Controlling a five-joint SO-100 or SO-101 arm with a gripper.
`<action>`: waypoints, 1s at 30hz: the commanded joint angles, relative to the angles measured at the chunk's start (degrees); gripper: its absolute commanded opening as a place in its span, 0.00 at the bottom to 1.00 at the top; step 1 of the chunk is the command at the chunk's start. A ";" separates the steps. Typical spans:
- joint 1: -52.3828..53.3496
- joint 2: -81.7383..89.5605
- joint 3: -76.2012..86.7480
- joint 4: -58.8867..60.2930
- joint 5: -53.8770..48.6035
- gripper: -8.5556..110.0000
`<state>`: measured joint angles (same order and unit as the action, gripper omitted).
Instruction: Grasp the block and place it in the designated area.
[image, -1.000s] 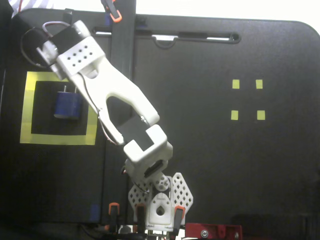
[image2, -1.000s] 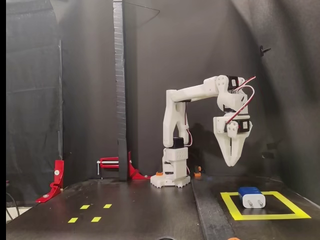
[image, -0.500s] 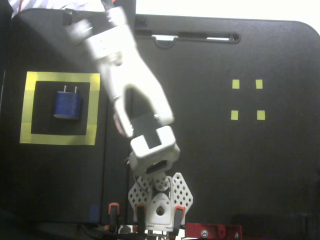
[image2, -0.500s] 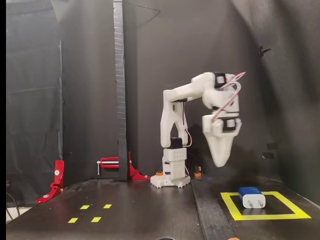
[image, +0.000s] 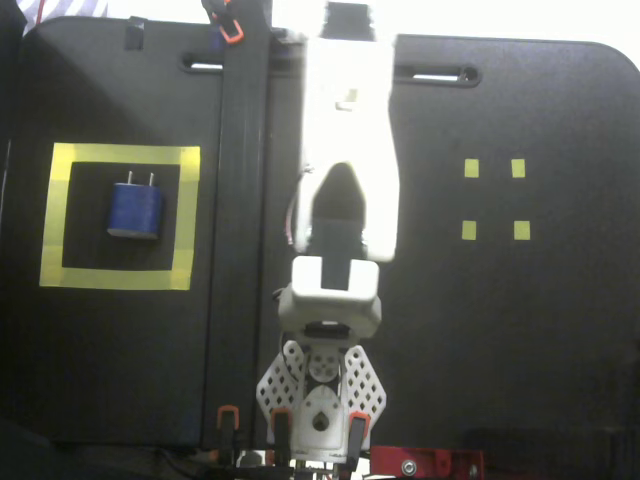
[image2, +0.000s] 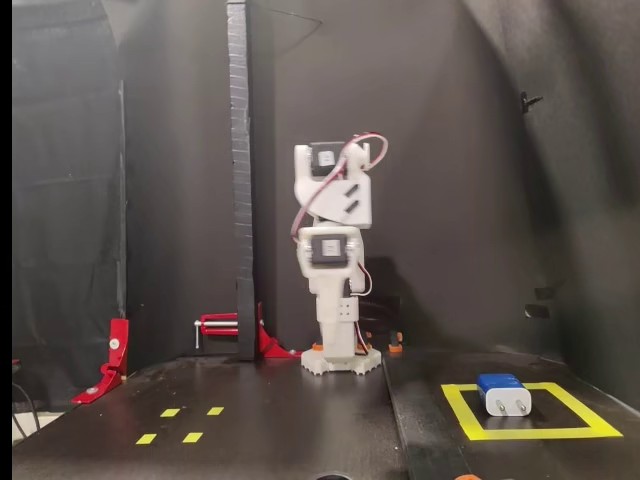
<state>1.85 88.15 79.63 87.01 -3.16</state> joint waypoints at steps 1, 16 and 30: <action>0.88 3.16 -2.46 -0.79 -0.44 0.07; 1.58 26.81 20.92 -27.77 -0.53 0.07; 1.58 63.63 64.69 -63.98 -0.18 0.07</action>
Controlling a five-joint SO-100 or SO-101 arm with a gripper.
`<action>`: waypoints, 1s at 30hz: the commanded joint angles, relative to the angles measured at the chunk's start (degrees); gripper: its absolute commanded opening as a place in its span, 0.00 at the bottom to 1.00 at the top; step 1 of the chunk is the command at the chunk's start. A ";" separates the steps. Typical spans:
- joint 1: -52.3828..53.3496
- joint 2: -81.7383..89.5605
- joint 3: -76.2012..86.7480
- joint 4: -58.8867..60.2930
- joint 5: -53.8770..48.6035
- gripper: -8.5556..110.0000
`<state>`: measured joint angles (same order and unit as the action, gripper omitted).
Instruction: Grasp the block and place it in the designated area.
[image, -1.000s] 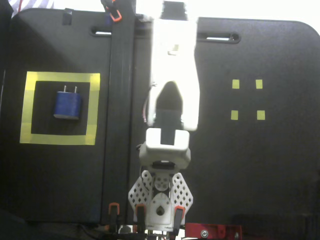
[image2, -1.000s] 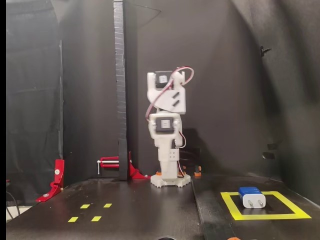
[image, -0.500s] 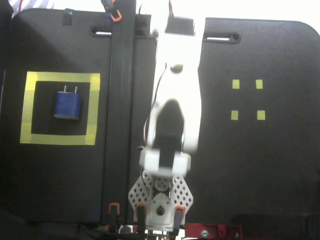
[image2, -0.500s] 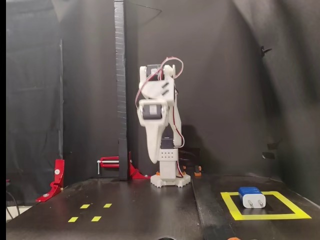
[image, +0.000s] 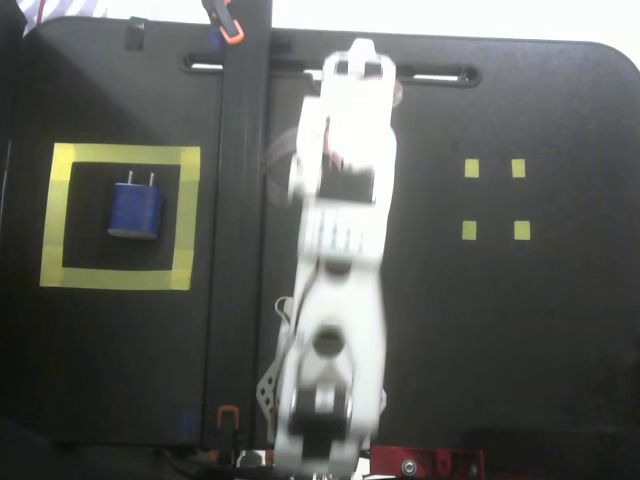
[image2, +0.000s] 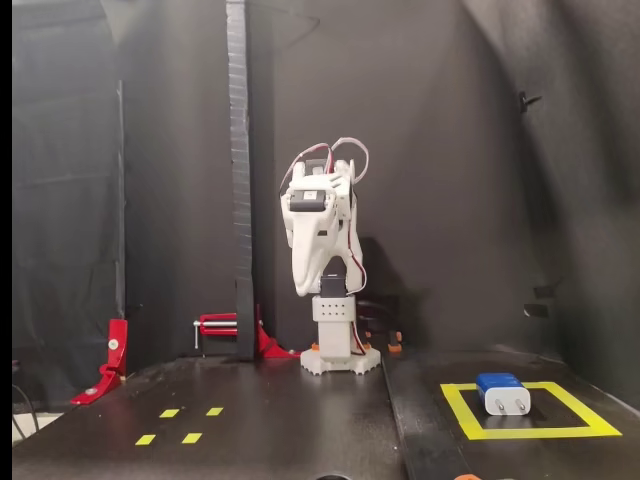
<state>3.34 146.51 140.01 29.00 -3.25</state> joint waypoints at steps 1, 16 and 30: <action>0.00 8.17 7.82 -8.09 -0.09 0.07; -4.13 38.06 38.85 -10.90 -1.85 0.07; -6.33 42.80 39.90 12.57 -1.93 0.07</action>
